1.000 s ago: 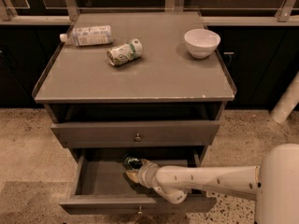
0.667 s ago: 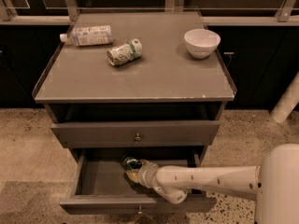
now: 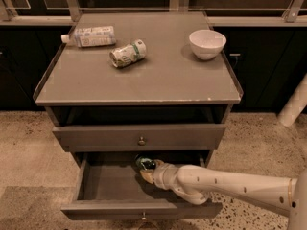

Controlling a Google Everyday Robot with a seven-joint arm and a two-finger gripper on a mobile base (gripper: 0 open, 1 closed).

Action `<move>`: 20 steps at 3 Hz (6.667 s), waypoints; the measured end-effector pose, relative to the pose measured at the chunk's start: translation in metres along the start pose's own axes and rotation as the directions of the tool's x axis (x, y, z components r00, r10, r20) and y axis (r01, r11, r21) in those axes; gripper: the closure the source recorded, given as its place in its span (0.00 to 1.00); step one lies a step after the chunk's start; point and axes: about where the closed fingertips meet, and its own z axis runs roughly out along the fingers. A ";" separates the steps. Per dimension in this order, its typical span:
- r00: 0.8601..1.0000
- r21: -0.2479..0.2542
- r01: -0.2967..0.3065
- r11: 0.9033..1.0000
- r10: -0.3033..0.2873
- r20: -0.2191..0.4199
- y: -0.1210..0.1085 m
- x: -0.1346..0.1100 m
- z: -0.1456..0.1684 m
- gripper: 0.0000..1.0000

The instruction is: Pick green can from middle drawer and place on counter

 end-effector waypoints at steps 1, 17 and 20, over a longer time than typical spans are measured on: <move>0.997 -0.014 -0.030 0.999 0.029 -0.068 -0.009 0.010 -0.031 1.00; 0.702 -0.219 0.704 0.675 -0.618 0.353 -0.019 -0.327 -0.439 1.00; 0.635 -0.371 0.771 0.518 -0.675 0.376 -0.008 -0.338 -0.369 1.00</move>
Offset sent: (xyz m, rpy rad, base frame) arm -0.0880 -0.0957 0.0381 0.0013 0.2993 0.2342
